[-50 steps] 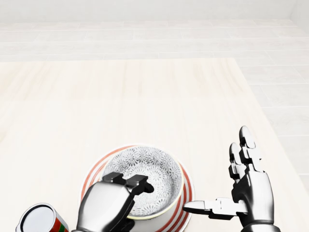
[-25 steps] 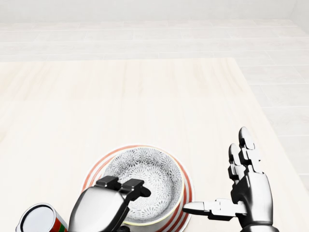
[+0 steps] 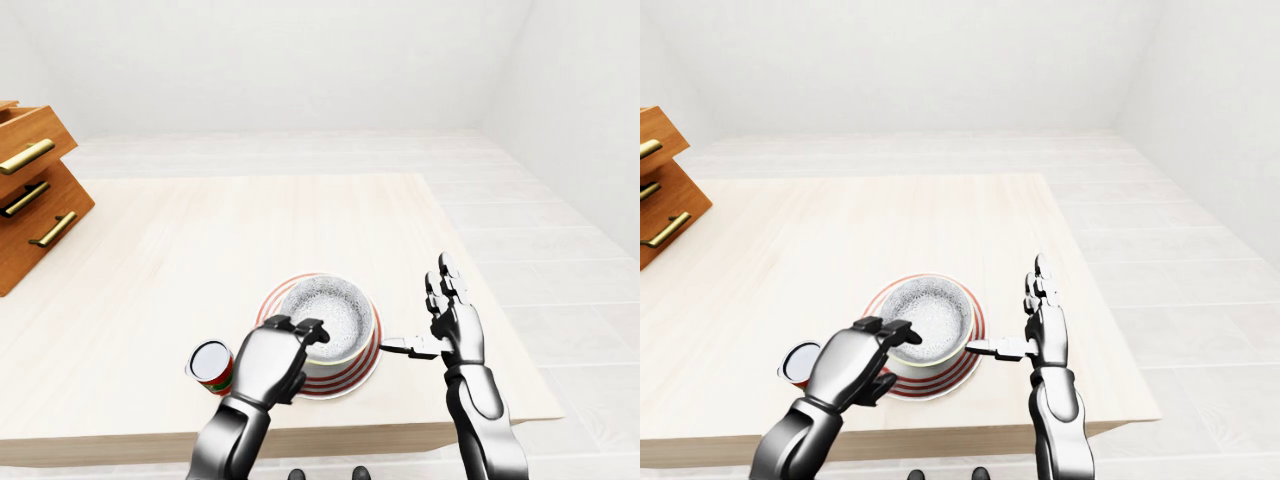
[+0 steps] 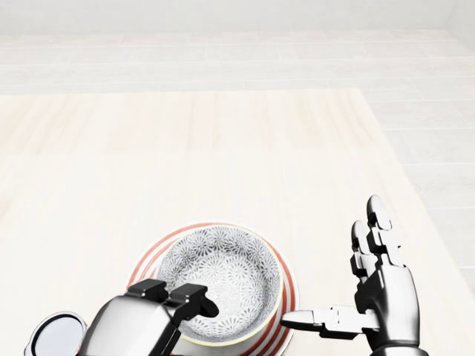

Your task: Put the bowl on the plate.

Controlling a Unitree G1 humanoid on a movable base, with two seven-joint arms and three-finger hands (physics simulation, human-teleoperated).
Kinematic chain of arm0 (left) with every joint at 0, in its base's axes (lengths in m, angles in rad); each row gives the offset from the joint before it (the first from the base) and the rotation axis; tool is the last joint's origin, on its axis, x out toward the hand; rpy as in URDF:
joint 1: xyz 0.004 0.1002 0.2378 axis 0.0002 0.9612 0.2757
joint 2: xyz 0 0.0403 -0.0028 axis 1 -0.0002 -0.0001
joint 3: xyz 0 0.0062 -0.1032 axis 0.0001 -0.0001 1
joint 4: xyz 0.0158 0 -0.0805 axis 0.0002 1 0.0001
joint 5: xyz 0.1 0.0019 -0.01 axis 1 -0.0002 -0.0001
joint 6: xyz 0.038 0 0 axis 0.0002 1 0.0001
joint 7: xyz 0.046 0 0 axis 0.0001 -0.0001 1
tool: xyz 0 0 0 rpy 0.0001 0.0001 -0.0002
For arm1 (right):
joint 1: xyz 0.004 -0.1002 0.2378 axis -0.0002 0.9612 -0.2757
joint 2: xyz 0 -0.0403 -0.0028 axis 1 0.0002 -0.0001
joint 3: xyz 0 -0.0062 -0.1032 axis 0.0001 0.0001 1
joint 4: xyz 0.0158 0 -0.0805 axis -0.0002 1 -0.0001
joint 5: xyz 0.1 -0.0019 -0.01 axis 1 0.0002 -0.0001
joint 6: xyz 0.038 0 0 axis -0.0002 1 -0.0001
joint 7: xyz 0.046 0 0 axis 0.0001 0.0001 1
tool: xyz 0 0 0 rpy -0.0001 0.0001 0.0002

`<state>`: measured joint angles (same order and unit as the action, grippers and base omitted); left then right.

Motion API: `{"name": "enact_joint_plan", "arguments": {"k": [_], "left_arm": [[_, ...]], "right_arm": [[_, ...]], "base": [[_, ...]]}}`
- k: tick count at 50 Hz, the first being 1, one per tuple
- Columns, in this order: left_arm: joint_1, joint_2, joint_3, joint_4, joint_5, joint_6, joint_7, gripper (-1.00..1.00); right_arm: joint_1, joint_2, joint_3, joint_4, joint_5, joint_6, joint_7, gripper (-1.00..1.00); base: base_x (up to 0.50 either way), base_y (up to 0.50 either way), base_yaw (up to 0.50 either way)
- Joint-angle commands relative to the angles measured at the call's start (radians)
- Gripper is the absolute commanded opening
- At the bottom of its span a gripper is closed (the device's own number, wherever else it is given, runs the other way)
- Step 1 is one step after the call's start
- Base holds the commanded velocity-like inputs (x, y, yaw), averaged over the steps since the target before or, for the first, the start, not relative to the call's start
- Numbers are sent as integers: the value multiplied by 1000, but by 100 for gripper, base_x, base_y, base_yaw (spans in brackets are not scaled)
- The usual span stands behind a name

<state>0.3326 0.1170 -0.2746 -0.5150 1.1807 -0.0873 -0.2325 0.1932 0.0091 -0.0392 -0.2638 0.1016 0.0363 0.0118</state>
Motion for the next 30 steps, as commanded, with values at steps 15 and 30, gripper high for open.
{"name": "enact_joint_plan", "arguments": {"k": [15, 30], "left_arm": [[101, -12, 85, -253, -108, 0, -178, 35], [78, -58, 164, -265, -256, 57, -256, 100]], "right_arm": [[-11, -4, -2, -30, -2, 36, 0, 100], [-2, -3, -2, -50, -5, 45, 2, 100]], "base": [[0, 0, 0], [0, 0, 0]]}}
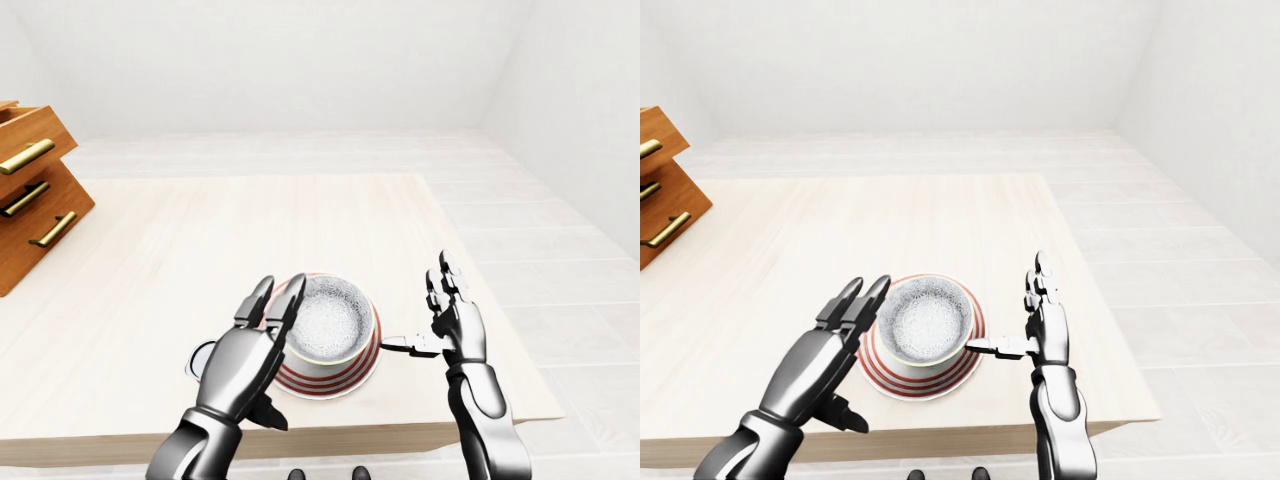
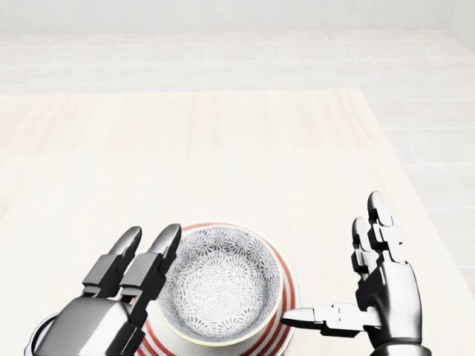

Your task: Put the bowl on the plate.

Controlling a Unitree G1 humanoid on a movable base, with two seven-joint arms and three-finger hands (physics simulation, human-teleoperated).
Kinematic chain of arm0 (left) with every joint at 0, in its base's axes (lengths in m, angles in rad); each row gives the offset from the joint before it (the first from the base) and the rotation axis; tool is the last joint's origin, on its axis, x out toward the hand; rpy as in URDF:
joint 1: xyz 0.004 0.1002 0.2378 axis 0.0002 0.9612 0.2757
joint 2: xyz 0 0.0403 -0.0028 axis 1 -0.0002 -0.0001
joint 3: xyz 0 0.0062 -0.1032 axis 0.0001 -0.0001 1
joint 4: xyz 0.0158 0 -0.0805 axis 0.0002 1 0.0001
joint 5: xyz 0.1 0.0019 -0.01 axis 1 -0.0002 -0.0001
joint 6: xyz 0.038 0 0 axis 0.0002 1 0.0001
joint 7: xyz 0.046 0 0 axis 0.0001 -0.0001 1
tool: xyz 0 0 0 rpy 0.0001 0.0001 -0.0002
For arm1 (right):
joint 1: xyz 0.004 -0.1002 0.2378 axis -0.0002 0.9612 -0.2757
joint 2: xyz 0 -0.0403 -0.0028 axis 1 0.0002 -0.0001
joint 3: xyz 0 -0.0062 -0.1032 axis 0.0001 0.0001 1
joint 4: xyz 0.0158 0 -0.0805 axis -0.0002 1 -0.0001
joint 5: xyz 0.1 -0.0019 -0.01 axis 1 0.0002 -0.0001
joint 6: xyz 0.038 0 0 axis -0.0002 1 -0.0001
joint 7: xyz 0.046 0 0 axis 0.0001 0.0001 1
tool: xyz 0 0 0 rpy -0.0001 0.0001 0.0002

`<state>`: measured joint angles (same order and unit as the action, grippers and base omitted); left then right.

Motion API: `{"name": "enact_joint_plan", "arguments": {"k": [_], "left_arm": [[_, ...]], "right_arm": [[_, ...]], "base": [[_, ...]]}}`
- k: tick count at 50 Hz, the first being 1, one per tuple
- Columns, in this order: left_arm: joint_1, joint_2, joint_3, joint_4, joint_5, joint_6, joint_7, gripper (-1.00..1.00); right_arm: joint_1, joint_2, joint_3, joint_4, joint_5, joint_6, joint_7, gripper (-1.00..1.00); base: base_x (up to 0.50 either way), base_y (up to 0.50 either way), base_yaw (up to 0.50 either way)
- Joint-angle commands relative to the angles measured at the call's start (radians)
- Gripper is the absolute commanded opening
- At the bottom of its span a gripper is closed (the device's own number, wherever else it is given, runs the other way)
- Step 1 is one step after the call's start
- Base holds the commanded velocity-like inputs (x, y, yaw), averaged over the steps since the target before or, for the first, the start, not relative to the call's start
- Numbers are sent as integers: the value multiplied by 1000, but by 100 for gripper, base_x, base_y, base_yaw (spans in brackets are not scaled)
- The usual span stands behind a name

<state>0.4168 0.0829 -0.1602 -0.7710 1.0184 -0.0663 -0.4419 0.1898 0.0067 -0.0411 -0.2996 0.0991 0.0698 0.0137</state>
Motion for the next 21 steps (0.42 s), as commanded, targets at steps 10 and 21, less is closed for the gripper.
{"name": "enact_joint_plan", "arguments": {"k": [10, 21], "left_arm": [[-64, -39, 142, 22, -179, 75, -69, 100], [-189, -42, 252, 18, -271, 154, -145, 100]], "right_arm": [[17, 2, -1, -26, -4, 9, 3, 100], [35, 3, -6, -23, -5, -2, 5, 100]], "base": [[0, 0, 0], [0, 0, 0]]}}
